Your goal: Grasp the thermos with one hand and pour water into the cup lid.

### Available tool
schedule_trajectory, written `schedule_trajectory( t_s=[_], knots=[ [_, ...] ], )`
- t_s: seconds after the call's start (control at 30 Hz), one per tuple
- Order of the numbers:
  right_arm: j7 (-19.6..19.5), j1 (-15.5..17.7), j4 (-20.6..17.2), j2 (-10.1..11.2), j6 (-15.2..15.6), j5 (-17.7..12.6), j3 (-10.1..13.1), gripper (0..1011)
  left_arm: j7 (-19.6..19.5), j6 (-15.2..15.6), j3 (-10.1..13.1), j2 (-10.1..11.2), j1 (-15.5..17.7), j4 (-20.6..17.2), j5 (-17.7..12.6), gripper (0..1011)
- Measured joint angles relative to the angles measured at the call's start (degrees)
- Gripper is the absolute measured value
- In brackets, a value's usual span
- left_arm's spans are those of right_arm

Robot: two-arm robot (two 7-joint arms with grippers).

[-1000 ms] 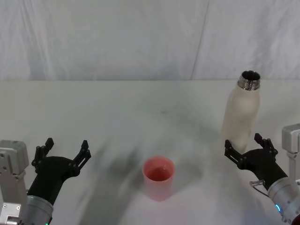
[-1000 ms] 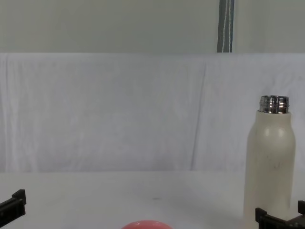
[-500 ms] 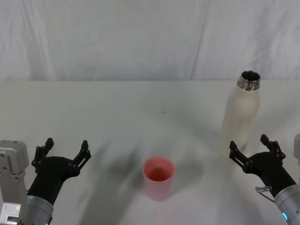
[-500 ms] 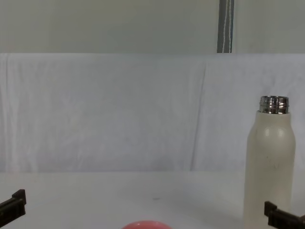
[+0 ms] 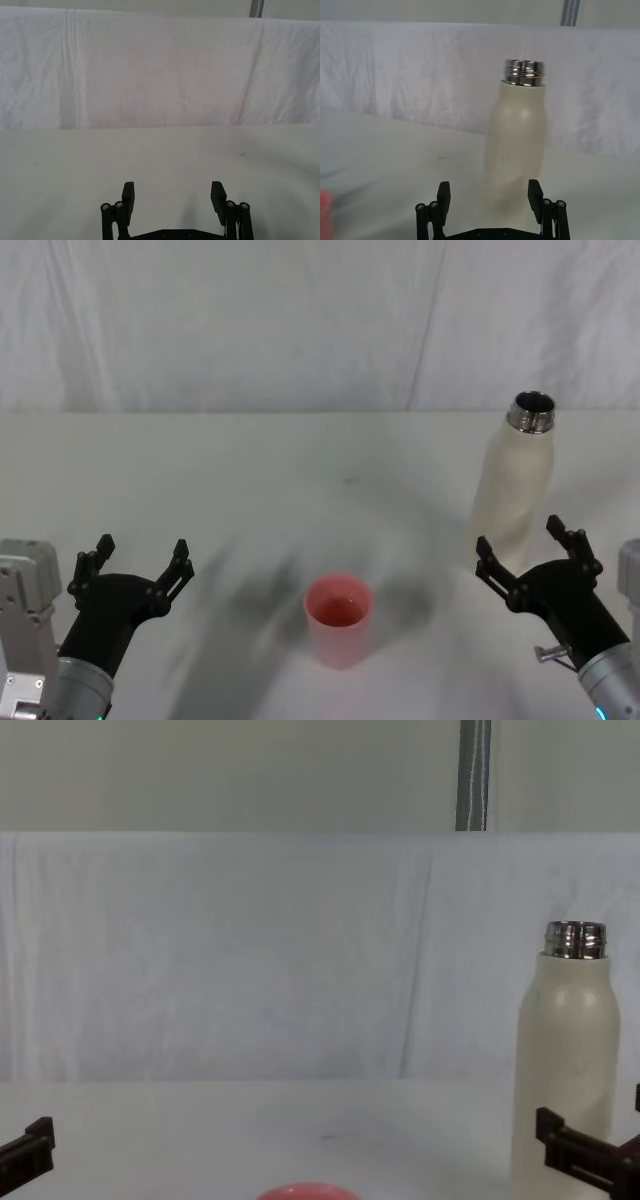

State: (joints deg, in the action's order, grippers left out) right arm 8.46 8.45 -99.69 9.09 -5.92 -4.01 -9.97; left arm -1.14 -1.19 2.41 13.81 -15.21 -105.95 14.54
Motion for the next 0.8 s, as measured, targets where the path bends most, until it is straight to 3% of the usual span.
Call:
schedule_trajectory(
  t_s=[0.8],
  knots=[
    [2.37,-0.19,0.95,-0.18,-0.85,1.00,-3.10,1001,0.00,0.00,0.00,0.00,0.00,0.00,0.00,1001]
  ],
)
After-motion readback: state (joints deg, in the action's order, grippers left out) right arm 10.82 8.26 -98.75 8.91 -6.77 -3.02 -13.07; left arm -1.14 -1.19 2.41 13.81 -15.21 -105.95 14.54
